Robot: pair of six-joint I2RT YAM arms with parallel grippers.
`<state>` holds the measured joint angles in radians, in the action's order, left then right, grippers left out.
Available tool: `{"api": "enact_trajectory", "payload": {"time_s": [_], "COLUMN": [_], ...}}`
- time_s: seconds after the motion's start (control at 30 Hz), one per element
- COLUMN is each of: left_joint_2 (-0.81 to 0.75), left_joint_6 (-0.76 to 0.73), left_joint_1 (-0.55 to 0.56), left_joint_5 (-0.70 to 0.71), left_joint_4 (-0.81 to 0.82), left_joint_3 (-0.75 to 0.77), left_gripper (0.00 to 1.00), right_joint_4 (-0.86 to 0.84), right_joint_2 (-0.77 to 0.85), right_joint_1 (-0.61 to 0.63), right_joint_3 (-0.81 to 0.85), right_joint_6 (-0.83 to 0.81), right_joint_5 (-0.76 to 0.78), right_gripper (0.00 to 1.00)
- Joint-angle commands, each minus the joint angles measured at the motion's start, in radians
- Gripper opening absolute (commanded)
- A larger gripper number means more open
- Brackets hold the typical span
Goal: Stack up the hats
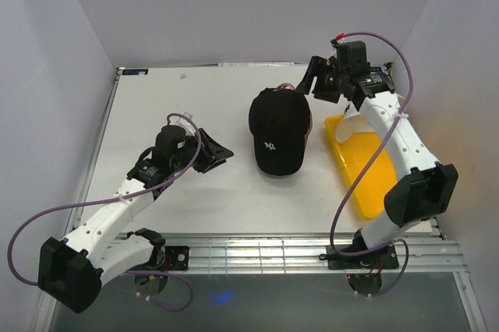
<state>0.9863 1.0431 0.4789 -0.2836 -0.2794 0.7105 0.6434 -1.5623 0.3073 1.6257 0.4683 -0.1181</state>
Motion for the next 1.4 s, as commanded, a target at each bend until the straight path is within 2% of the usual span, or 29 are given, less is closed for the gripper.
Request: {"api": "enact_trajectory", "payload": {"time_s": [0.0,0.17,0.23,0.3,0.4,0.9,1.37], "left_joint_2": [-0.006,0.005,0.008,0.011,0.015,0.023,0.023], "left_joint_6": [-0.029,-0.034,-0.032,-0.031,-0.028,-0.017,0.003], "left_joint_1": [-0.005,-0.005,-0.005,-0.005,-0.005,-0.005,-0.005], "left_joint_5": [0.012,0.021,0.024,0.021,0.021,0.034,0.049], "left_joint_4": [-0.029,-0.035,-0.035,-0.032,-0.032,-0.035,-0.030], "left_joint_3": [0.059,0.067,0.064,0.064,0.064,0.049,0.033], "left_gripper": [0.52,0.52,0.52,0.52,0.52,0.52,0.51], "right_joint_4": [-0.007,-0.054,-0.067,-0.070,-0.102,-0.217,-0.128], "right_joint_2": [-0.053,-0.071,-0.073,-0.082,-0.085,-0.105,-0.160], "right_joint_1": [-0.008,-0.008,-0.008,-0.008,-0.008,-0.007,0.009], "right_joint_3": [0.045,-0.038,-0.061,-0.087,-0.131,-0.302,-0.339], "right_joint_6": [-0.016,-0.011,-0.003,-0.002,0.007,0.024,-0.025], "right_joint_5": [-0.072,-0.110,-0.118,-0.118,-0.141,-0.219,-0.061], "right_gripper": [0.72,0.71,0.60,0.43,0.28,0.08,0.08]}}
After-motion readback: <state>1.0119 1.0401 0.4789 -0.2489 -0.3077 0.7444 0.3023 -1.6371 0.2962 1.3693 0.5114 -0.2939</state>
